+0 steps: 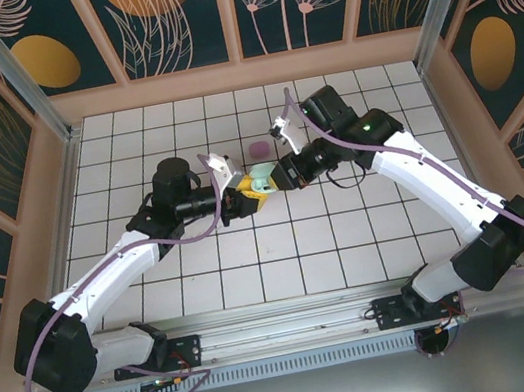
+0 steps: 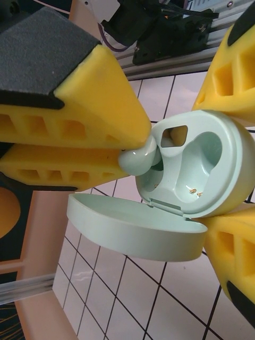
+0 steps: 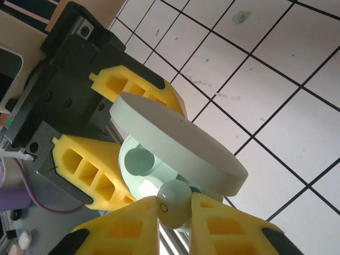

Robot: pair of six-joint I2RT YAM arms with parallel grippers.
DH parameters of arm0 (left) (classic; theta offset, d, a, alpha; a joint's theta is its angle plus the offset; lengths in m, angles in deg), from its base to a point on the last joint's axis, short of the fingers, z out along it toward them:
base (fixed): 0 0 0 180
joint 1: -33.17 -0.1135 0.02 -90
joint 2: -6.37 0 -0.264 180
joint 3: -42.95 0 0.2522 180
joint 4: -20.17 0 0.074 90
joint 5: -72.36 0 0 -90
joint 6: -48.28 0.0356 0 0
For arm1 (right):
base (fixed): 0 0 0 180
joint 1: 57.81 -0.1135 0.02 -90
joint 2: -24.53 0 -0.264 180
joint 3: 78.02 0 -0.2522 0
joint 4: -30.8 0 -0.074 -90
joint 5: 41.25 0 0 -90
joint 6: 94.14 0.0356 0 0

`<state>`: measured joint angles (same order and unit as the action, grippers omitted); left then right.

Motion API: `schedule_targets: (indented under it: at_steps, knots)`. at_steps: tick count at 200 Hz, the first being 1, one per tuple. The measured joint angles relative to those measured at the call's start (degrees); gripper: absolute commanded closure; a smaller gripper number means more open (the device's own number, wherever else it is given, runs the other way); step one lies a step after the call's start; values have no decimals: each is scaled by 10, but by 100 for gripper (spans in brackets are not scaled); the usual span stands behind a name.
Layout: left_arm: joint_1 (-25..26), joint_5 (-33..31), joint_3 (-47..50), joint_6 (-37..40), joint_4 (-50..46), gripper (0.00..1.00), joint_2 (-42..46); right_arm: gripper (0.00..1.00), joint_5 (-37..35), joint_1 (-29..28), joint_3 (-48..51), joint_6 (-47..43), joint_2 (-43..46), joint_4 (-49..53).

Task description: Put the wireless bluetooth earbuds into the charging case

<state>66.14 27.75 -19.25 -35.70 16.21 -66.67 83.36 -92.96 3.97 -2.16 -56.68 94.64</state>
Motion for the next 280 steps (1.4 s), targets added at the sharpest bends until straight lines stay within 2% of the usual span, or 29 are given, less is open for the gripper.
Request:
schedule_targets:
  at_steps: [144, 202, 280]
  knots:
    - [0, -3, 0, 0, -10, 77, -6, 65, -15, -1, -53, -17, -46, 50]
    - [0, -4, 0, 0, 3, 77, -6, 64, -32, -1, -75, -16, -49, 62]
    - [0, -11, 0, -1, 11, 78, 1, 64, -15, -1, -84, 0, -26, 41]
